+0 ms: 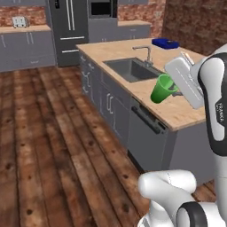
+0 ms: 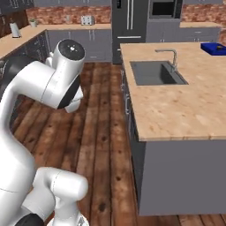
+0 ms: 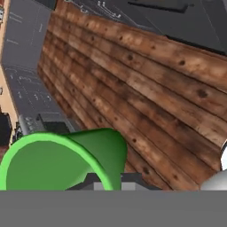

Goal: There is a tray on the dining counter. Grab the cup, mug, and pitcher and place them on the tray. The pitcher may be placed next to the tray if it cannot fit the tray.

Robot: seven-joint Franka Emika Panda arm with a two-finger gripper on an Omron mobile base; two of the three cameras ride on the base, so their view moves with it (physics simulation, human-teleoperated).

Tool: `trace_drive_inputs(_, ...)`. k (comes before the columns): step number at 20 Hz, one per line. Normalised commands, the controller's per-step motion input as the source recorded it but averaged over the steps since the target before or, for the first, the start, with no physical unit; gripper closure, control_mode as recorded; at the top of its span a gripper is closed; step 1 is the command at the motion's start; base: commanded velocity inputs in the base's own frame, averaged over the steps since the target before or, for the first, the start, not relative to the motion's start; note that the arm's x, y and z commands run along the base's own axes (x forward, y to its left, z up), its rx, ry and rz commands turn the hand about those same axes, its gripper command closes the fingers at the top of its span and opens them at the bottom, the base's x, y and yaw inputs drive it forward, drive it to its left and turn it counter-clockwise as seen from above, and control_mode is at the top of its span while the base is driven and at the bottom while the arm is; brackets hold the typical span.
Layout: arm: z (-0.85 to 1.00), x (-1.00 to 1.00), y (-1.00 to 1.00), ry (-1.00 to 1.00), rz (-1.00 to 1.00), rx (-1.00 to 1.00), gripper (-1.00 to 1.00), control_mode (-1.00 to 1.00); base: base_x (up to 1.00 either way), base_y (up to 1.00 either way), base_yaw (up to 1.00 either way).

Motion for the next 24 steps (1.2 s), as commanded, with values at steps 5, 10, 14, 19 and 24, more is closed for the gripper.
trace_drive_inputs(5,0.00,0.00,0.00,0.00,0.00,0.00,1.00,1.00,0.19,-1.00,0.00)
trace_drive_inputs(10,0.00,0.00,0.00,0.00,0.00,0.00,1.00,1.00,0.08,-1.00,0.00)
trace_drive_inputs(14,0.00,0.00,0.00,0.00,0.00,0.00,1.00,1.00,0.00,-1.00,0.00)
trace_drive_inputs(19,0.00,0.00,0.00,0.00,0.00,0.00,1.00,1.00,0.00,-1.00,0.00)
trace_drive_inputs(24,0.00,0.00,0.00,0.00,0.00,0.00,1.00,1.00,0.00,-1.00,0.00)
